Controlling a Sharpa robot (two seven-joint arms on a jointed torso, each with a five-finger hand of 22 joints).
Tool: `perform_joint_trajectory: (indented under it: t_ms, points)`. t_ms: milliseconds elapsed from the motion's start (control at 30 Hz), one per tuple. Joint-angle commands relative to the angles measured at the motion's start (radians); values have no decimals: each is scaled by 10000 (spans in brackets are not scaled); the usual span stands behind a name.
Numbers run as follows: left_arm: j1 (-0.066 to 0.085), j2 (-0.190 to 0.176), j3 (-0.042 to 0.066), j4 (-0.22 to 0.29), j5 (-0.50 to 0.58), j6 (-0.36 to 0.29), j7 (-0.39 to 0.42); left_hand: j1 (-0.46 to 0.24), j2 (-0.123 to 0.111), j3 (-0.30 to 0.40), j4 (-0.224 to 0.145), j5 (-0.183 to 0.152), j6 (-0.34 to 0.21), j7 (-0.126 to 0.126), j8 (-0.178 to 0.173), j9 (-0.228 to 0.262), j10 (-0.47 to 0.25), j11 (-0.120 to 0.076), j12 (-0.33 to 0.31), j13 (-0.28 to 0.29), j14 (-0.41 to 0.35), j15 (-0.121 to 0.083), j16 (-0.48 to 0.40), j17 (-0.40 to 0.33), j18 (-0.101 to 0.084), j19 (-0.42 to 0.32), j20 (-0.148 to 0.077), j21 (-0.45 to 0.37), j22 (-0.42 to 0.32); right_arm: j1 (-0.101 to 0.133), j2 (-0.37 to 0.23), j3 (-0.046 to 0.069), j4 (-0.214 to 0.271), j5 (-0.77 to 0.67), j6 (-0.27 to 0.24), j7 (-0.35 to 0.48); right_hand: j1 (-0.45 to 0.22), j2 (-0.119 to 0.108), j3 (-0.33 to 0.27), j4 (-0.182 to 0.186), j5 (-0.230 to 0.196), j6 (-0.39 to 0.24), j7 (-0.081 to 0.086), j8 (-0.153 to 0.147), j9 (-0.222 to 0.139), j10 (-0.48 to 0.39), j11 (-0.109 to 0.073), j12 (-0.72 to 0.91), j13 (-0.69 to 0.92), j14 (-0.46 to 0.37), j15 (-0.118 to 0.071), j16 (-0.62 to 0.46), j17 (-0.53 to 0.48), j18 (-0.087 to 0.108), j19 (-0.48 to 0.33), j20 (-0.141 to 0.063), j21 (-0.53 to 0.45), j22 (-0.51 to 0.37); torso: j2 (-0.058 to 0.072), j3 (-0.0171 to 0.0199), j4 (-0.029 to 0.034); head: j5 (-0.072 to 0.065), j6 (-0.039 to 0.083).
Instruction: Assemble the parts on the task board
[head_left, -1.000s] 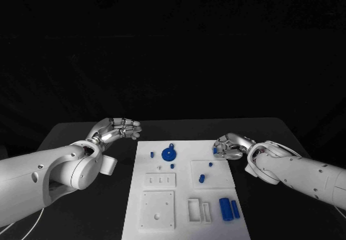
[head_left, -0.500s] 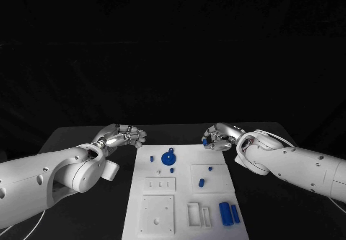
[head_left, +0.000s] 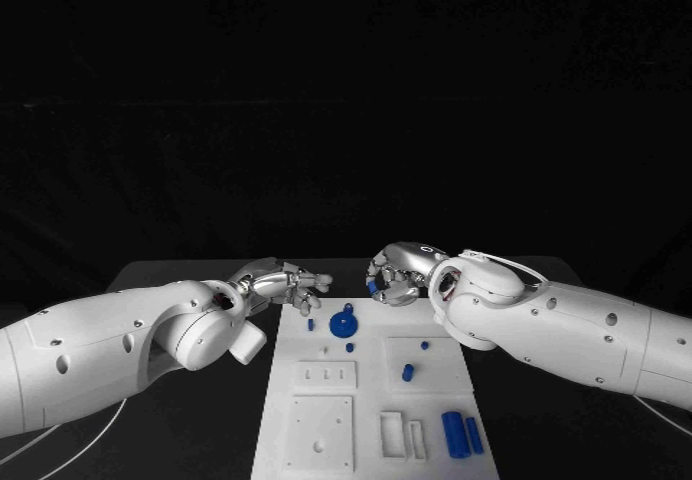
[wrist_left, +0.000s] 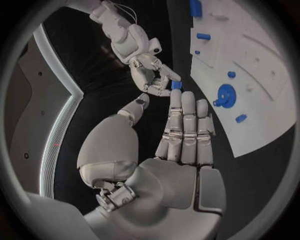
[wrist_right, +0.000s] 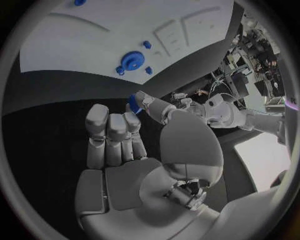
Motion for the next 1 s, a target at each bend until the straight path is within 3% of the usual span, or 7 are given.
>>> perform_joint_trajectory:
  t_ms: [33,267,633,1000]
  points:
    - [47,146,0,-28,-205,433,-859,-144,-154,82,211,-71,-30,31,-82,-20,-180,56,-4,61,-153,43,63,-20,-137,-70,-85,31,170,0,297,0,166,-956,446,-882,4,-84,81,11,1,646,198,110,247,-46,-45,-31,-9,27,-43,-44,-2,758,33,-7,22,106,-94,-27,28,148,-50]
    - [48,354,-18,-17,-194,-198,-1126,-151,-319,265,498,-78,-73,127,-107,-8,-866,302,-321,49,-427,154,-3,-108,-211,-297,-28,-9,155,0,705,-5,369,-1215,516,-1153,3,-90,117,18,0,647,198,108,249,-51,-44,-43,-18,32,-41,-49,-6,757,36,2,22,105,-113,-66,82,230,-35]
    - [48,469,-33,88,-239,-323,-1323,-118,-163,314,631,-77,14,97,-47,34,-948,328,-324,118,-483,181,12,-139,-217,-364,-1,12,165,-4,874,-7,594,-1293,493,-1233,3,-99,161,21,2,647,199,105,251,-54,-43,-53,-25,36,-37,-58,-13,758,35,16,19,104,-85,-44,35,332,-11]
    - [46,497,-39,53,-320,-430,-1391,-101,-19,296,670,-74,37,84,-31,49,-953,322,-305,164,-485,183,35,-151,-212,-383,4,31,169,-6,906,-18,737,-1295,528,-1275,2,-105,177,20,3,649,199,104,252,-55,-42,-58,-28,37,-36,-63,-16,758,35,21,18,103,-88,-30,27,322,-26]
